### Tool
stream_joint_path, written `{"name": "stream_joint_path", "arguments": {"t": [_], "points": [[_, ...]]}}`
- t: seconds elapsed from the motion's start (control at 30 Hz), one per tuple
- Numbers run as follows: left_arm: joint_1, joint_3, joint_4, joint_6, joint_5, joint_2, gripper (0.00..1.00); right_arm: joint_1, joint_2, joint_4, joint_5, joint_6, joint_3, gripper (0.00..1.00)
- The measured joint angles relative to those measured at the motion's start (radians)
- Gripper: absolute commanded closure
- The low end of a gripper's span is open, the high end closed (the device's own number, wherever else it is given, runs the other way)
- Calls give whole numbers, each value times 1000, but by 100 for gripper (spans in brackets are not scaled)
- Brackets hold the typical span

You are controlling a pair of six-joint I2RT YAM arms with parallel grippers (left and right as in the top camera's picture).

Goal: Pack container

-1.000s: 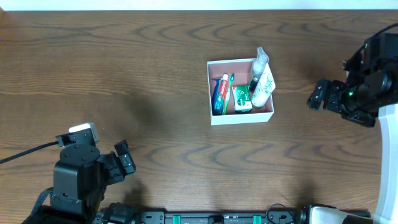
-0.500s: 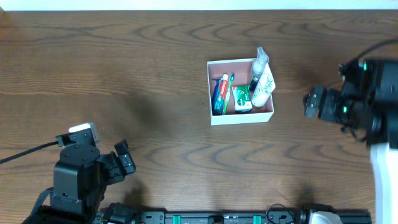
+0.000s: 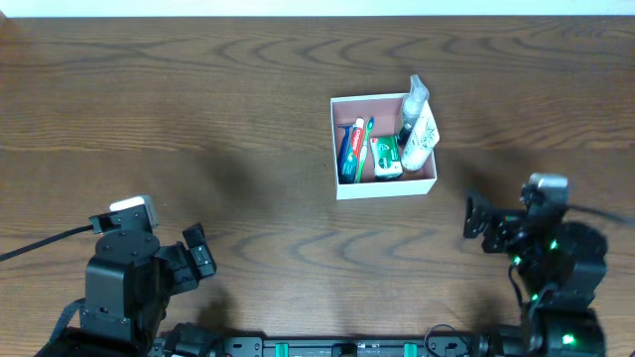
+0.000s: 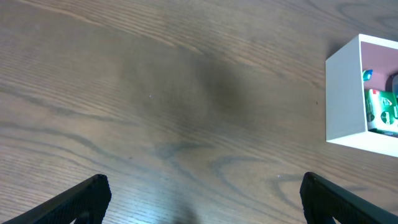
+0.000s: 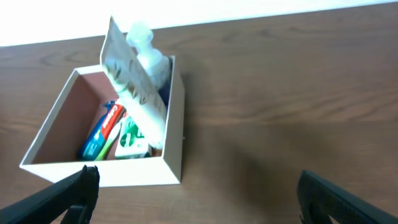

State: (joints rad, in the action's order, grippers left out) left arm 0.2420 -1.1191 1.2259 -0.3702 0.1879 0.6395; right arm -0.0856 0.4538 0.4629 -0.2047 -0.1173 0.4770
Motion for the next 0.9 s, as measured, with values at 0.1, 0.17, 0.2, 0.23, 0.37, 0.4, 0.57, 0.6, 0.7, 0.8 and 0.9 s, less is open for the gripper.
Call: {"name": "stream_joint_path", "arguments": {"t": [0.1, 0.17, 0.2, 0.23, 0.37, 0.4, 0.57, 0.6, 0.7, 0.8, 0.9], "points": [[0, 0, 0, 0, -1, 0, 2, 0, -79, -105, -33, 3, -120, 1], [0, 0, 0, 0, 0, 0, 2, 0, -112, -154, -52, 5, -173, 1], [0, 0, 0, 0, -1, 0, 2, 0, -141, -204, -70, 6, -219, 1], [0, 0, 0, 0, -1, 0, 2, 0, -151, -218, -76, 6, -232, 1], [0, 0, 0, 0, 0, 0, 2, 8, -221, -292, -103, 8, -321, 1], [0, 0, 0, 0, 0, 0, 2, 13, -239, -303, -109, 8, -339, 1], [0, 0, 0, 0, -1, 0, 2, 38, -331, -311, -121, 8, -394, 1], [0, 0, 0, 0, -1, 0, 2, 39, -350, -311, -122, 8, -401, 1], [0, 0, 0, 0, 0, 0, 2, 39, -388, -311, -121, 8, -407, 1], [0, 0, 0, 0, -1, 0, 2, 39, -419, -311, -119, 8, -407, 1], [0, 0, 0, 0, -1, 0, 2, 39, -438, -315, -117, 8, -407, 1]]}}
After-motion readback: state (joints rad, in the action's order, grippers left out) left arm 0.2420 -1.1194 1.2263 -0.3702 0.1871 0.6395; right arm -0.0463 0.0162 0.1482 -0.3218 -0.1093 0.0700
